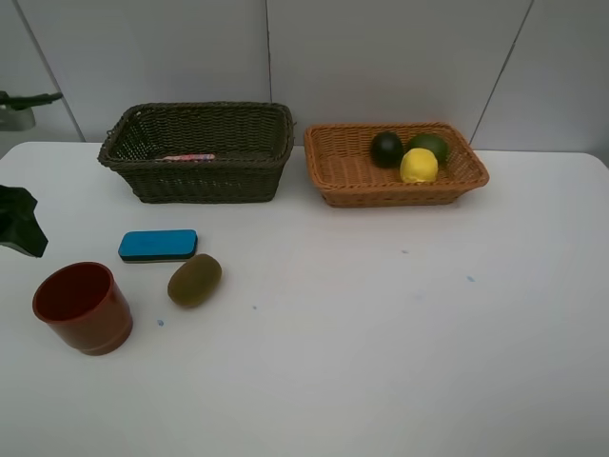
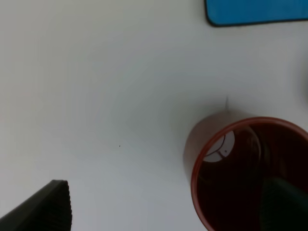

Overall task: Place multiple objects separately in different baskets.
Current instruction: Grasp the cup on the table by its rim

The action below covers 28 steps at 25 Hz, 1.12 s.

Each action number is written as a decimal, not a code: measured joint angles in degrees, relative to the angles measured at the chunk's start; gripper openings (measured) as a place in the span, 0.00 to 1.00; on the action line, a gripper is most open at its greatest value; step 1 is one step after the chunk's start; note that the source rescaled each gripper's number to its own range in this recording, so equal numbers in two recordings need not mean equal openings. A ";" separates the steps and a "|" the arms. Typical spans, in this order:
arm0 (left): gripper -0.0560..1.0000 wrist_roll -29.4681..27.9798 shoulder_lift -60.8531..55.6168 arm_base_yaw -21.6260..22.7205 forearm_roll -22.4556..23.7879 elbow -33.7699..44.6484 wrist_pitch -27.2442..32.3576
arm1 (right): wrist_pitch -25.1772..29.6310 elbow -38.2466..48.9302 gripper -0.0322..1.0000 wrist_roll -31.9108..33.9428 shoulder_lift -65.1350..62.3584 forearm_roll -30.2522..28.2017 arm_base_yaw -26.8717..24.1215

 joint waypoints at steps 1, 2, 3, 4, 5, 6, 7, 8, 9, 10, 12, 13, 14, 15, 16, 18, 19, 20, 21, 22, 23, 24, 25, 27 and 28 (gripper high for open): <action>1.00 0.05 0.51 0.00 -0.11 0.83 -0.96 | 0.00 0.00 1.00 0.00 0.00 0.00 0.00; 1.00 0.11 1.03 -0.06 -0.19 1.63 -2.13 | 0.00 0.00 1.00 0.00 0.00 0.00 0.00; 1.00 0.34 1.35 -0.25 -0.25 2.28 -3.38 | 0.00 0.00 1.00 0.00 0.00 0.00 0.00; 1.00 0.40 1.67 -0.79 -0.25 2.98 -4.38 | 0.00 0.00 1.00 0.00 0.00 0.00 0.00; 1.00 0.92 1.91 -1.63 -0.25 3.52 -5.55 | 0.00 0.00 1.00 0.00 0.00 0.00 0.00; 1.00 0.92 2.27 -2.59 -0.31 3.77 -6.45 | 0.00 0.00 1.00 0.00 0.00 0.00 0.00; 1.00 0.92 2.65 -3.39 -0.42 3.99 -7.07 | 0.00 0.00 1.00 0.00 0.00 0.00 0.00; 1.00 0.92 3.10 -4.22 -0.45 4.00 -7.66 | 0.00 0.00 1.00 0.00 0.00 0.00 0.00; 1.00 0.92 3.72 -4.86 -0.69 4.00 -8.19 | 0.00 0.00 1.00 0.00 0.00 0.00 0.00; 1.00 0.92 4.48 -5.31 -0.95 4.00 -8.71 | 0.00 0.00 1.00 0.00 0.00 0.00 0.00; 1.00 0.92 5.99 -6.08 -1.26 4.00 -9.08 | 0.00 0.00 1.00 0.00 0.00 0.00 0.00; 1.00 0.92 6.88 -6.27 -1.27 4.05 -9.08 | 0.00 0.00 1.00 0.00 0.00 0.00 0.00; 1.00 0.92 7.75 -6.27 -1.33 4.07 -9.14 | 0.00 0.00 1.00 0.00 0.00 0.00 0.00; 1.00 0.92 8.48 -6.34 -1.33 4.11 -9.14 | 0.00 0.00 1.00 0.00 0.00 0.00 0.00; 1.00 0.92 9.34 -6.34 -1.33 4.11 -9.14 | 0.00 0.00 1.00 0.00 0.00 0.00 0.00; 1.00 0.62 10.82 -6.34 -1.19 4.11 -9.33 | 0.00 0.00 1.00 0.00 0.00 0.00 0.00; 1.00 0.45 11.38 -6.34 -1.02 4.11 -9.68 | 0.00 0.00 1.00 0.00 0.00 0.00 0.00; 1.00 0.16 11.91 -6.34 -0.80 4.11 -10.16 | 0.00 0.00 1.00 0.00 0.00 0.00 0.00; 1.00 0.02 12.39 -6.34 -0.53 4.11 -10.59 | 0.00 0.00 1.00 0.00 0.00 0.00 0.00; 1.00 -0.19 12.70 -6.34 -0.40 4.11 -10.86 | 0.00 0.00 1.00 0.00 0.00 0.00 0.00; 1.00 -0.35 12.94 -6.34 -0.22 4.13 -11.15 | 0.00 0.00 1.00 0.00 0.00 0.00 0.00; 1.00 -0.65 13.16 -6.34 -0.08 4.18 -11.58 | 0.00 0.00 1.00 0.00 0.00 0.00 0.00; 1.00 -0.88 13.40 -6.34 0.03 4.18 -11.83 | 0.00 0.00 1.00 0.00 0.00 0.00 0.00; 1.00 -1.06 13.93 -6.34 0.03 4.18 -12.07 | 0.00 0.00 1.00 0.00 0.00 0.00 0.00; 1.00 -1.16 14.27 -6.34 0.03 4.18 -12.06 | 0.00 0.00 1.00 0.00 0.00 0.00 0.00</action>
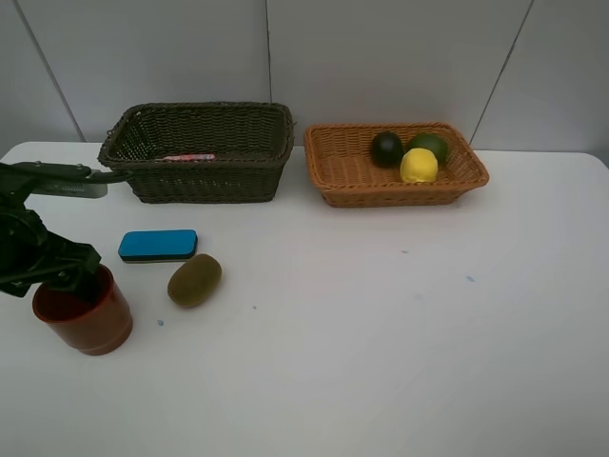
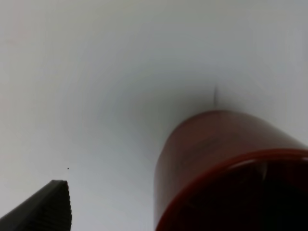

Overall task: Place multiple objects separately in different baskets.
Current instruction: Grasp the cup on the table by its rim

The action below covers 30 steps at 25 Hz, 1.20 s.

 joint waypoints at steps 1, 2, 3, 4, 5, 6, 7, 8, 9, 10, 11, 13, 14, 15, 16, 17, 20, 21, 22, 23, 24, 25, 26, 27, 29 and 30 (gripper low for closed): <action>1.00 -0.04 0.48 0.00 0.00 0.00 0.00 | 0.00 0.00 1.00 0.00 0.00 0.00 0.00; 1.00 -0.08 0.97 0.00 0.00 0.00 0.00 | 0.00 0.00 1.00 0.00 0.00 0.00 0.00; 1.00 -0.08 1.62 0.00 0.00 0.00 0.00 | 0.00 0.00 1.00 0.00 0.00 0.00 0.00; 1.00 -0.08 2.26 0.00 0.00 0.00 -0.02 | 0.00 0.00 1.00 0.00 0.00 0.00 0.00; 1.00 -0.08 2.74 0.00 0.00 0.00 -0.07 | 0.00 0.00 1.00 0.00 0.00 0.00 0.00; 1.00 -0.08 3.23 0.00 0.00 0.00 -0.21 | 0.00 0.00 1.00 0.00 0.00 0.00 0.00; 1.00 -0.13 3.61 0.00 0.00 0.00 -0.52 | 0.00 0.00 1.00 0.00 0.00 0.00 0.00; 1.00 -0.10 3.91 0.00 0.00 0.00 -0.80 | 0.00 0.00 1.00 0.00 0.00 0.00 0.00; 1.00 -0.15 4.08 0.00 0.00 0.00 -1.06 | 0.00 0.00 1.00 0.00 0.00 0.00 0.00; 1.00 -0.15 4.39 0.00 0.00 0.00 -1.29 | 0.00 0.00 1.00 0.00 0.00 0.00 0.00; 1.00 -0.15 4.66 0.00 0.00 0.00 -1.35 | 0.00 0.00 1.00 0.00 0.00 0.00 0.00; 1.00 -0.15 5.48 0.00 0.00 0.00 -1.35 | 0.00 0.00 1.00 0.00 0.00 0.00 0.00; 1.00 -0.15 6.04 0.00 0.02 0.00 -1.35 | 0.00 0.00 1.00 0.00 0.00 0.00 0.00; 1.00 -0.15 6.67 0.00 0.02 0.00 -1.35 | 0.00 0.00 1.00 0.00 0.00 0.00 0.00; 1.00 -0.15 7.21 0.00 0.02 0.00 -1.35 | 0.05 0.00 1.00 0.00 0.00 0.00 0.00; 1.00 -0.15 7.71 0.00 0.02 0.05 -1.50 | 0.05 0.00 1.00 0.00 0.00 0.00 0.00; 1.00 -0.29 8.38 0.00 0.02 0.15 -2.22 | 0.05 0.00 1.00 0.00 0.00 0.00 0.00; 1.00 -0.34 8.45 0.00 0.02 0.15 -2.49 | 0.05 0.00 1.00 0.00 0.00 0.00 0.00; 1.00 -0.34 8.45 0.00 0.02 0.15 -2.62 | 0.05 0.00 1.00 0.00 0.00 0.00 0.00; 0.99 -0.34 8.45 0.00 0.02 0.15 -2.63 | 0.05 0.00 1.00 0.00 0.00 0.00 0.00; 0.98 -0.49 8.45 0.00 0.02 0.15 -2.63 | 0.05 0.00 1.00 0.00 0.00 0.00 0.00; 0.98 -0.49 8.45 0.00 0.02 0.15 -2.63 | 0.05 0.00 1.00 0.00 0.00 0.00 0.00; 0.95 -0.60 8.45 0.00 0.02 0.15 -2.68 | 0.05 0.00 1.00 0.00 0.00 0.00 0.00; 0.91 -0.75 8.45 0.00 0.02 0.15 -2.68 | 0.05 0.00 1.00 0.00 0.00 0.00 0.00; 0.62 -0.80 8.45 0.00 0.02 0.15 -2.68 | 0.05 0.00 1.00 0.00 0.00 0.00 0.00; 0.48 -0.80 8.45 0.00 0.02 0.15 -2.68 | 0.05 0.00 1.00 0.00 0.00 0.00 0.00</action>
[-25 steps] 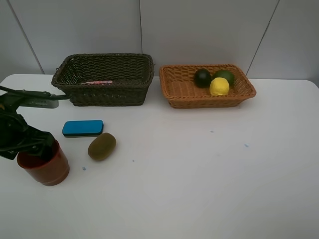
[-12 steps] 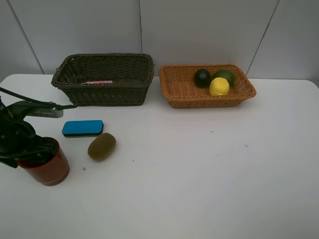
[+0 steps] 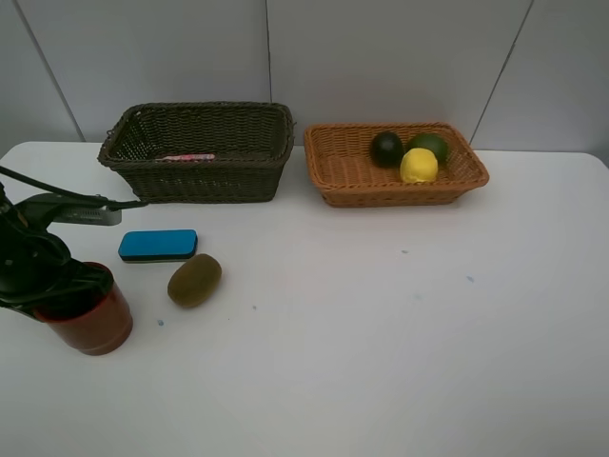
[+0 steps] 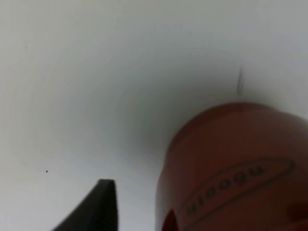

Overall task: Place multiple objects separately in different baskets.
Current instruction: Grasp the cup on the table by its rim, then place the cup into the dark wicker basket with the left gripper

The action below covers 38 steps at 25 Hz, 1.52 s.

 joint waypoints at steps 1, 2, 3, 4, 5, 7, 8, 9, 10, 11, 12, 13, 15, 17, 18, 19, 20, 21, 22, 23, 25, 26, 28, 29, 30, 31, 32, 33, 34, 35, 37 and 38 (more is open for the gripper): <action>0.37 -0.07 0.00 0.00 0.00 0.00 0.00 | 0.00 0.00 1.00 0.00 0.00 0.00 0.00; 0.24 -0.11 0.00 0.00 0.00 0.00 0.00 | 0.00 0.00 1.00 0.00 0.00 0.00 0.00; 0.12 -0.13 0.00 0.00 0.00 0.00 0.00 | 0.00 0.00 1.00 0.00 0.00 0.00 0.00; 0.05 -0.17 0.00 0.00 0.00 0.00 0.00 | 0.00 0.00 1.00 0.00 0.00 0.00 0.00; 0.06 -0.17 0.00 0.00 0.00 0.00 0.00 | 0.00 0.00 1.00 0.00 0.00 0.00 0.00; 0.06 -0.17 0.00 0.00 0.00 0.00 0.00 | 0.00 0.00 1.00 0.00 0.00 0.00 0.00; 0.06 -0.17 0.00 0.00 0.00 0.00 0.00 | 0.00 0.00 1.00 0.00 0.00 0.00 0.00; 0.06 -0.17 0.00 0.00 0.00 0.00 0.00 | 0.00 0.00 1.00 0.00 0.00 0.00 0.00; 0.06 -0.17 0.00 0.00 0.00 0.00 0.00 | 0.00 0.00 1.00 0.00 0.00 0.00 0.00; 0.06 -0.17 0.00 0.00 0.00 0.00 0.00 | 0.00 0.00 1.00 0.00 0.00 0.00 0.00; 0.06 -0.17 0.00 0.00 0.00 0.00 0.00 | 0.00 0.00 1.00 0.00 0.00 0.00 0.00; 0.06 -0.17 0.00 0.00 0.00 0.00 0.00 | 0.00 0.00 1.00 0.00 0.00 0.00 0.00; 0.06 -0.17 0.00 0.00 0.00 0.00 0.00 | 0.00 0.00 1.00 0.00 0.00 0.00 0.00; 0.06 -0.17 0.00 0.00 0.00 0.02 0.00 | 0.00 0.00 1.00 0.00 0.00 0.00 0.00; 0.06 -0.17 -0.13 0.00 0.00 0.02 0.00 | 0.00 0.00 1.00 0.00 0.00 0.00 0.00; 0.06 -0.17 -0.44 0.00 0.00 0.06 0.06 | 0.00 0.00 1.00 0.00 0.00 0.00 0.00; 0.06 -0.17 -1.16 0.00 -0.05 0.06 0.28 | 0.00 0.00 1.00 0.00 0.00 0.00 0.00; 0.06 -0.17 -2.31 0.00 -0.05 0.06 0.57 | 0.00 0.00 1.00 0.00 0.00 0.00 0.00; 0.06 -0.17 -3.52 0.00 -0.05 0.08 1.19 | 0.00 0.00 1.00 0.00 0.00 0.00 0.00; 0.06 -0.17 -5.17 0.00 -0.05 0.08 2.03 | 0.00 0.00 1.00 0.00 0.00 0.00 0.00; 0.06 -0.17 -9.13 0.00 -0.05 0.13 3.56 | 0.00 0.00 1.00 0.00 0.00 0.00 0.00; 0.06 -0.17 -10.97 0.00 -0.05 0.07 4.65 | 0.00 0.00 1.00 0.00 0.00 0.00 0.00; 0.06 -0.17 -15.53 0.00 -0.05 -0.97 7.58 | 0.00 0.00 1.00 0.00 0.00 0.00 0.00; 0.06 -0.17 -17.39 0.00 -0.05 -2.05 8.78 | 0.00 0.00 1.00 0.00 0.00 0.00 0.00; 0.06 -0.17 -19.48 0.00 -0.05 -3.47 9.87 | 0.00 0.00 1.00 0.00 0.00 0.00 0.00; 0.06 -0.17 -21.36 0.00 0.00 -4.90 10.66 | 0.00 0.00 1.00 0.00 0.00 0.00 0.00; 0.06 -0.17 -22.99 0.00 0.08 -6.83 10.95 | 0.00 0.00 1.00 0.00 0.00 0.00 0.00; 0.06 -0.17 -24.03 0.00 0.23 -9.03 11.21 | 0.00 0.00 1.00 0.00 0.00 0.00 0.00; 0.06 -0.17 -24.81 0.00 0.52 -11.39 11.36 | 0.00 0.00 1.00 0.00 0.00 0.00 0.00; 0.06 -0.17 -25.14 0.00 1.01 -13.43 11.64 | 0.00 0.00 1.00 0.00 0.00 0.00 0.00; 0.06 -0.26 -24.97 0.00 1.94 -18.22 11.79 | 0.00 0.00 1.00 0.00 0.00 0.00 0.00; 0.06 -0.45 -24.45 0.00 2.41 -20.17 11.92 | 0.00 0.00 1.00 0.00 0.00 0.00 0.00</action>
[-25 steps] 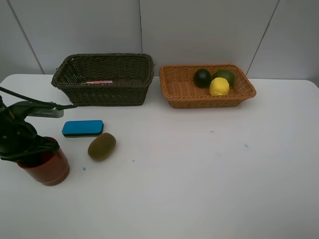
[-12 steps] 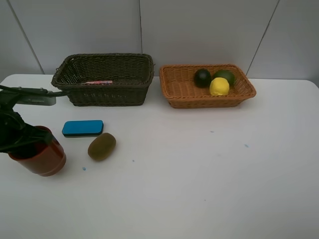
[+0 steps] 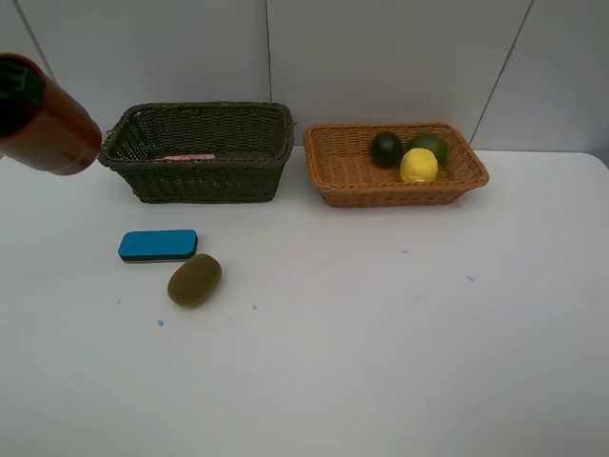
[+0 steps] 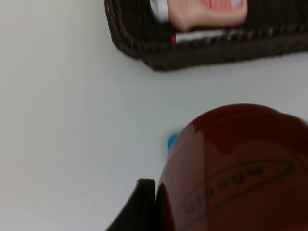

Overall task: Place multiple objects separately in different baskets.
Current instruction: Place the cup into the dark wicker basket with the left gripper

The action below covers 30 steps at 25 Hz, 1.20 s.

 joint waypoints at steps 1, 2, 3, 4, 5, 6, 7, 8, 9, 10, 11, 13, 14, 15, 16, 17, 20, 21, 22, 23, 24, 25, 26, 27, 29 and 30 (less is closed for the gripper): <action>0.06 -0.18 0.81 0.00 0.39 -2.36 0.19 | 0.00 0.00 1.00 0.00 0.00 0.00 0.00; 0.06 -0.33 1.75 0.00 0.50 -4.71 0.32 | 0.00 0.00 1.00 0.00 0.00 0.00 0.00; 0.06 -0.40 3.17 0.00 0.63 -7.02 0.46 | 0.00 0.00 1.00 0.00 0.00 0.00 0.00; 0.06 -0.57 4.82 0.00 0.95 -8.97 0.70 | 0.00 0.00 1.00 0.00 0.00 0.00 0.00; 0.06 -0.75 6.69 0.00 1.31 -11.30 0.98 | 0.00 0.00 1.00 0.00 0.00 0.00 0.00; 0.06 -1.17 8.42 0.00 2.00 -13.61 1.44 | 0.00 0.00 1.00 0.00 0.00 0.00 0.00; 0.06 -1.68 10.62 0.00 2.83 -15.49 1.77 | 0.00 0.00 1.00 0.00 0.00 0.00 0.00; 0.06 -2.19 12.93 0.00 3.67 -17.70 2.06 | 0.00 0.00 1.00 0.00 0.00 0.00 0.00; 0.06 -2.58 14.89 0.00 4.09 -19.96 2.22 | 0.00 0.00 1.00 0.00 0.00 0.00 0.00; 0.06 -3.07 17.25 0.00 4.37 -22.22 2.70 | 0.00 0.00 1.00 0.00 0.00 0.00 0.00; 0.06 -3.49 19.59 0.00 4.45 -24.09 3.37 | 0.00 0.00 1.00 0.00 0.00 0.00 0.00; 0.06 -3.82 23.72 0.00 4.61 -28.34 4.28 | 0.00 0.00 1.00 0.00 0.00 0.00 0.00; 0.06 -4.01 25.89 0.00 4.68 -29.99 4.66 | 0.00 0.00 1.00 0.00 0.00 0.00 0.00; 0.06 -4.07 28.02 0.00 4.68 -31.85 5.07 | 0.00 0.00 1.00 0.00 0.00 0.00 0.00; 0.06 -4.26 29.76 0.00 4.68 -33.63 5.39 | 0.00 0.00 1.00 0.00 0.00 0.00 0.00; 0.06 -4.47 31.75 0.00 4.68 -35.32 5.81 | 0.00 0.00 1.00 0.00 0.00 0.00 0.00; 0.06 -4.95 36.93 0.00 4.68 -39.18 6.44 | 0.00 0.00 1.00 0.00 0.00 0.00 0.00; 0.06 -5.16 38.57 0.00 4.68 -40.25 6.50 | 0.00 0.00 1.00 0.00 0.00 0.00 0.00; 0.06 -5.51 40.12 0.00 4.68 -41.07 6.54 | 0.00 0.00 1.00 0.00 0.00 0.00 0.00; 0.06 -5.81 41.54 0.00 4.68 -41.95 6.54 | 0.00 0.00 1.00 0.00 0.00 0.00 0.00; 0.06 -6.22 42.66 0.00 4.68 -42.67 6.50 | 0.00 0.00 1.00 0.00 0.00 0.00 0.00; 0.06 -6.51 43.85 0.00 4.68 -43.10 6.41 | 0.00 0.00 1.00 0.00 0.00 0.00 0.00; 0.06 -6.88 44.92 0.00 4.68 -43.44 6.29 | 0.00 0.00 1.00 0.00 0.00 0.00 0.00; 0.06 -7.05 45.80 0.00 4.68 -43.72 6.23 | 0.00 0.00 1.00 0.00 0.00 0.00 0.00; 0.06 -7.29 47.82 0.00 4.68 -44.39 6.10 | 0.00 0.00 1.00 0.00 0.00 0.00 0.00; 0.06 -7.29 48.79 0.00 4.68 -44.69 6.04 | 0.00 0.00 1.00 0.00 0.00 0.00 0.00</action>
